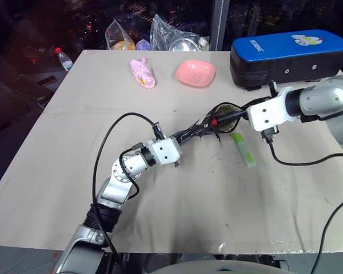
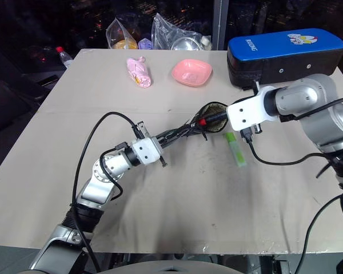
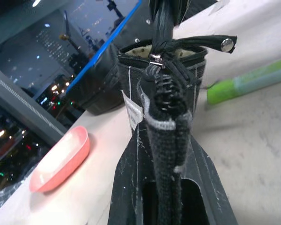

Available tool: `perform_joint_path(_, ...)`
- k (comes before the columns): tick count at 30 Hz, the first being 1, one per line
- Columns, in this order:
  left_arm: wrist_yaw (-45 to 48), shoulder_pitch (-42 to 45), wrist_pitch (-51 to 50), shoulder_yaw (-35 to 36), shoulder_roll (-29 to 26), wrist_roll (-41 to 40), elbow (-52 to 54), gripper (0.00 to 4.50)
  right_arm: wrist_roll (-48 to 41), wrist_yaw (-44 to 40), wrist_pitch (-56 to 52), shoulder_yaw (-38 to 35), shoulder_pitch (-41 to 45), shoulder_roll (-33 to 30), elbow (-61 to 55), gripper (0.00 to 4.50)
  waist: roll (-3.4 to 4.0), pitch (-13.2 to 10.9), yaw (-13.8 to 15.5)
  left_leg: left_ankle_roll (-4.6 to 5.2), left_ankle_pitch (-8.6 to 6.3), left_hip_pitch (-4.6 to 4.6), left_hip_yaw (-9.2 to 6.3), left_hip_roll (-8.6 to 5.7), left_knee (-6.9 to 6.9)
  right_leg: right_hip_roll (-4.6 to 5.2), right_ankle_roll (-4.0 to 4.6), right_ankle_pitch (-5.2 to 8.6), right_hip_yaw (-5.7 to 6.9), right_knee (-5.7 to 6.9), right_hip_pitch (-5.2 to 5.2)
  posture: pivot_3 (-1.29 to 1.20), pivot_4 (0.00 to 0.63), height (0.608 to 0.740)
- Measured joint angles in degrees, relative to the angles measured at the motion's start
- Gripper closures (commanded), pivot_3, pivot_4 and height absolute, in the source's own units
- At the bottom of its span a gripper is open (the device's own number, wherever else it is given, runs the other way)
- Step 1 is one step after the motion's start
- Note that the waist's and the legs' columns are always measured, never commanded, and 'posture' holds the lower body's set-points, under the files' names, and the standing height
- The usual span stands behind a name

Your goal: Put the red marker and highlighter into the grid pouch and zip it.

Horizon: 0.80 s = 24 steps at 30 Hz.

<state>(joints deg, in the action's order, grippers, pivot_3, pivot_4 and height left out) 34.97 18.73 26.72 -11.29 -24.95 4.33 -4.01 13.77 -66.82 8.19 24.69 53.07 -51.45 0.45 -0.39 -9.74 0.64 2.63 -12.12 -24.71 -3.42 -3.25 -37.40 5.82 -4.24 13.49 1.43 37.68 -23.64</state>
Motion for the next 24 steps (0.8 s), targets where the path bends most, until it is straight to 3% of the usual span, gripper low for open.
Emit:
perform_joint_path(6,0.22,0.55,0.01,-0.05,0.08,-0.03,-0.56,4.5,3.48,2.4,7.37,2.34,1.42,8.7,6.43,4.21,0.0,0.0,-0.09,-0.03,0.02,0.01,-0.03,-0.01,0.0,-0.03,0.01,-0.01,-0.01,0.05,-0.01,0.0,0.15,0.726)
perform_joint_path(14,-0.42,-0.05,-0.7,0.08,0.22,-0.04,-0.55,4.5,2.94,4.79,8.5,0.17,1.15,11.92,11.65,0.4,0.01,0.0,0.02,-0.04,0.02,0.01,-0.07,-0.06,0.0,-0.04,0.01,-0.01,-0.02,0.09,-0.01,0.0,0.15,0.726)
perform_joint_path(16,-0.57,-0.49,-1.06,0.18,0.19,-0.05,-0.34,4.5,-0.42,3.92,4.6,-2.97,0.69,11.24,9.91,0.4,0.01,0.0,0.06,-0.03,0.02,0.01,-0.08,-0.05,0.0,-0.04,0.02,-0.01,-0.02,0.1,-0.01,0.0,0.15,0.726)
perform_joint_path(17,-0.65,-0.64,-1.16,0.21,0.21,-0.04,-0.23,4.5,-2.21,2.98,1.91,-4.54,0.44,10.54,8.46,0.4,0.01,0.0,0.1,-0.03,0.02,0.01,-0.09,-0.05,0.0,-0.03,0.02,-0.01,-0.02,0.09,-0.01,0.0,0.15,0.726)
perform_joint_path(21,-1.21,-1.85,-1.77,1.27,-0.09,-0.09,1.07,4.5,-17.8,-1.44,-27.53,-16.88,-7.16,4.35,-7.33,0.4,0.0,0.0,0.44,0.16,-0.1,-0.03,-0.16,-0.05,0.0,0.08,0.04,-0.01,0.02,0.04,0.02,0.0,0.15,0.726)
perform_joint_path(24,-1.45,-2.29,-2.27,1.84,-0.05,-0.12,1.35,4.5,-23.4,0.59,-50.06,-23.44,-17.16,-1.04,-18.71,0.4,-0.05,0.06,0.63,0.2,-0.14,-0.03,-0.22,0.0,0.0,0.3,0.05,-0.01,0.04,0.03,0.06,0.0,0.15,0.726)
